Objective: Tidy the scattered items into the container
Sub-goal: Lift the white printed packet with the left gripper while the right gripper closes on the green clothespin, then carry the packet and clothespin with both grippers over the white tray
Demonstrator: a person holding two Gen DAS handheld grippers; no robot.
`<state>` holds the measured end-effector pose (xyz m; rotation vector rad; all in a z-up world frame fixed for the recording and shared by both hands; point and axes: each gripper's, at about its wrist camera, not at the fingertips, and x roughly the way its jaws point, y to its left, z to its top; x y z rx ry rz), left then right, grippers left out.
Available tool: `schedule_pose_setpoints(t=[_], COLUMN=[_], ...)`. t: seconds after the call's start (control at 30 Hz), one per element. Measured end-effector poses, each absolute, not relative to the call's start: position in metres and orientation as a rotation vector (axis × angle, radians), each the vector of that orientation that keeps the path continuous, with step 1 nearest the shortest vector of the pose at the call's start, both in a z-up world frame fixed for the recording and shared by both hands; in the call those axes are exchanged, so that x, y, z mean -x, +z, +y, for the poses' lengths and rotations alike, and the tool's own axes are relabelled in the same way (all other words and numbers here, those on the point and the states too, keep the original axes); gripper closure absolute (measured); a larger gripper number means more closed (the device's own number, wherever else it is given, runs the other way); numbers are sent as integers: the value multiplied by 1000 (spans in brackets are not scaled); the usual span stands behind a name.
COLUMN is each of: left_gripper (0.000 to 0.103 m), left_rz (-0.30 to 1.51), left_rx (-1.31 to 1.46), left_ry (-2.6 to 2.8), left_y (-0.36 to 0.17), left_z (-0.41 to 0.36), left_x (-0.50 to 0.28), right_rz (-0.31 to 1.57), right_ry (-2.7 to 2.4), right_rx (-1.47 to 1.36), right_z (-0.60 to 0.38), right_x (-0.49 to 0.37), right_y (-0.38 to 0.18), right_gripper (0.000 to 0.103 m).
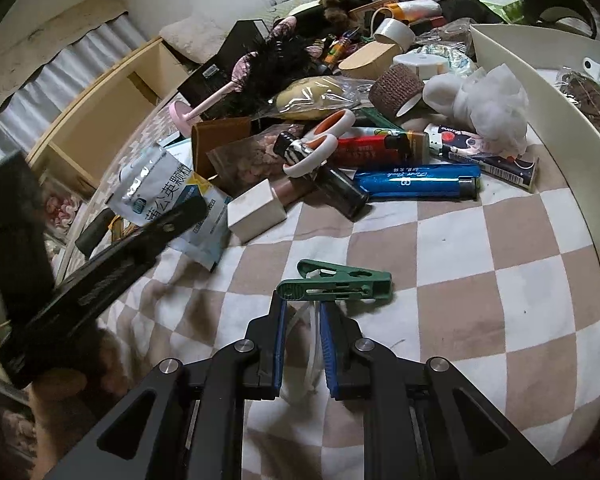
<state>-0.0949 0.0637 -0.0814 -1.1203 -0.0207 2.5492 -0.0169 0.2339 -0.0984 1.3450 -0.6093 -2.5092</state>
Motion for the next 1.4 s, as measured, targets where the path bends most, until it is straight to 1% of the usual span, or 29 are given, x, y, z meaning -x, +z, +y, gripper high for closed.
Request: schedule_pose_setpoints(t=[0.13,0.23,0.33,0.37,0.4,0.43,0.47,0.5,0.6,0.63,0.67,0.77,0.93,0.97,1.0,1.03,1.2,1.4], left_gripper=[87,87,88,88,88,88,88,88,88,88,88,89,90,90,90,90,90,90], left_rz=[-38,-45,-49,-52,-55,-60,-65,-70,-85,-82,-79,-76,-82,-85,-87,-86,-83,-85], left_rx=[1119,1113,1114,1116,1119,1121,1123,1125,1131,1129,1128,1120,1113,1112,1115,1118,1126,1122], left_ry=[2546,2546,2548,2549,2549,2548,2547,2545,2541,2542,2542,2545,2551,2550,2551,2552,2553,2552], left_y=[-80,-79,-78,-78,-78,-78,-78,-78,-79,-78,-78,-77,-74,-74,-74,-74,-74,-70], left_z=[61,60,58,58,57,57,57,56,56,57,57,58,55,55,55,55,55,52], left_x=[93,91,91,91,91,92,92,93,95,95,94,93,93,93,93,94,93,89], right_rz=[-593,-588,-606,-610,-610,-608,-586,-560,-449,-439,-438,-510,-478,-478,-475,-469,-433,-495], right_ry=[-2513,-2521,-2517,-2513,-2512,-2511,-2521,-2533,-2612,-2626,-2633,-2598,-2606,-2606,-2607,-2611,-2624,-2595], right_rx=[-1347,-1361,-1368,-1370,-1366,-1362,-1346,-1327,-1283,-1295,-1312,-1363,-1371,-1369,-1372,-1378,-1373,-1350], right_z=[233,231,232,232,232,232,231,230,229,231,233,240,235,234,233,233,230,232], right_x=[17,17,15,13,10,7,2,-3,-13,-10,-7,9,25,26,27,28,27,23], right_y=[-97,-96,-96,-95,-93,-91,-86,-80,-68,-69,-72,-83,-88,-88,-89,-91,-92,-89], right_gripper=[87,86,84,79,64,53,34,27,27,27,27,27,28,37,48,50,50,50])
